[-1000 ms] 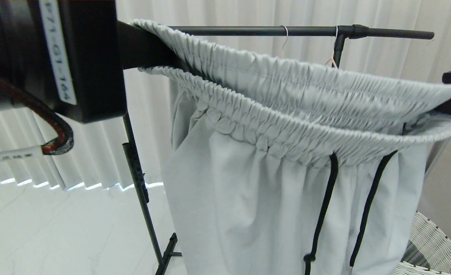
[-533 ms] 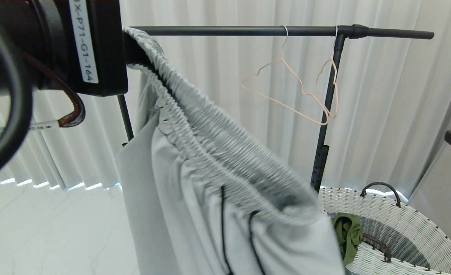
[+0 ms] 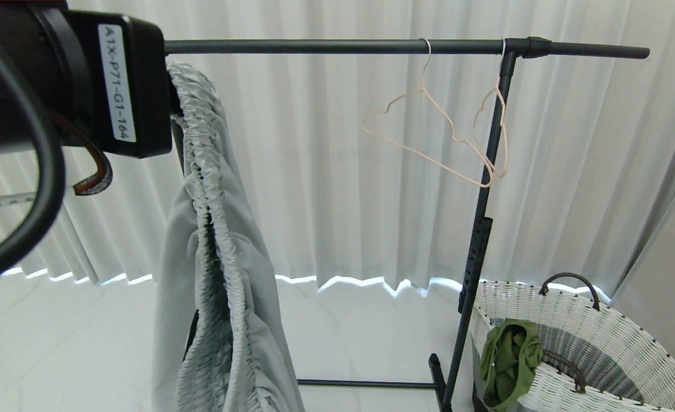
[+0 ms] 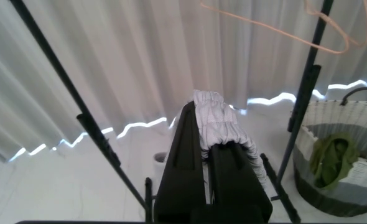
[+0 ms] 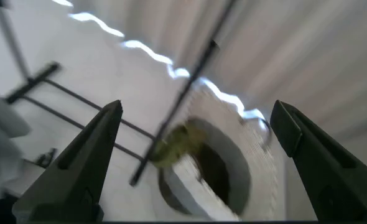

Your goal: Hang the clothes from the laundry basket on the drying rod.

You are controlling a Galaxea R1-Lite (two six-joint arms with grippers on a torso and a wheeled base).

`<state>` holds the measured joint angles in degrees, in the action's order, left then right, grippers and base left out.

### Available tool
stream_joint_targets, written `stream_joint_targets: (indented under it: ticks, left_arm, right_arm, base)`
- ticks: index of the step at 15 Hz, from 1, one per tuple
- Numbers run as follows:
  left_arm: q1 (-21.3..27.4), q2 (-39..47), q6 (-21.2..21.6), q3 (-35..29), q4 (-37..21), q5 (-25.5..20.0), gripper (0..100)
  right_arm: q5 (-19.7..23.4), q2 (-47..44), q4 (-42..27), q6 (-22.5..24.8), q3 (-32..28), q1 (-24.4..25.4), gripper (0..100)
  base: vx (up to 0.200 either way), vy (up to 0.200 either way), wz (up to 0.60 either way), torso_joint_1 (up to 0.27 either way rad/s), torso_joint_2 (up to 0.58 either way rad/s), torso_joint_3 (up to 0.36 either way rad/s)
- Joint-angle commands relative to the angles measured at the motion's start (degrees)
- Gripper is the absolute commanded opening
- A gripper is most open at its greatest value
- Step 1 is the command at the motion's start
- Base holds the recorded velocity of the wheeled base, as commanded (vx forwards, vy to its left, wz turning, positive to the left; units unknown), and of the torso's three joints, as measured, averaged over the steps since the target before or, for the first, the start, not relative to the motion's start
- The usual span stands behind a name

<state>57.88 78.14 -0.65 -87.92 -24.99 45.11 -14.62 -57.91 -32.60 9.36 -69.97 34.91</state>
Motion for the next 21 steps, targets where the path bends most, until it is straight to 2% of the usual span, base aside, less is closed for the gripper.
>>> stream_joint_targets:
  ticks: [1,4,9,16,21]
  left_arm:
    - [-0.66,-1.94,0.29,1.43,-0.06,0.07,0]
    - [-0.66,-2.64,0.29,2.58,0.03,0.07,0]
    - [-0.66,-2.64,0.29,2.58,0.03,-0.11,0]
    - [-0.66,-2.56,0.91,2.58,0.03,-0.19,0]
    - [-0.66,-2.56,0.91,2.49,0.03,-0.19,0]
  right_arm:
    - [-0.85,1.48,-1.94,0.04,3.09,-9.16,100]
    - [-1.03,4.64,-1.94,1.01,8.01,-15.31,100]
    - [-1.03,10.27,-1.86,4.52,15.57,-22.08,100]
    - [-0.5,10.8,0.69,4.08,16.1,-22.52,100]
    - [-0.5,10.8,0.78,4.0,16.1,-22.43,100]
  base:
    - [0.0,0.0,0.0,0.0,0.0,0.0]
    - [0.0,0.0,0.0,0.0,0.0,0.0]
    - [0.0,0.0,0.0,0.0,0.0,0.0]
    - [0.0,0.0,0.0,0.0,0.0,0.0]
    - [0.0,0.0,0.0,0.108,-0.32,-0.202]
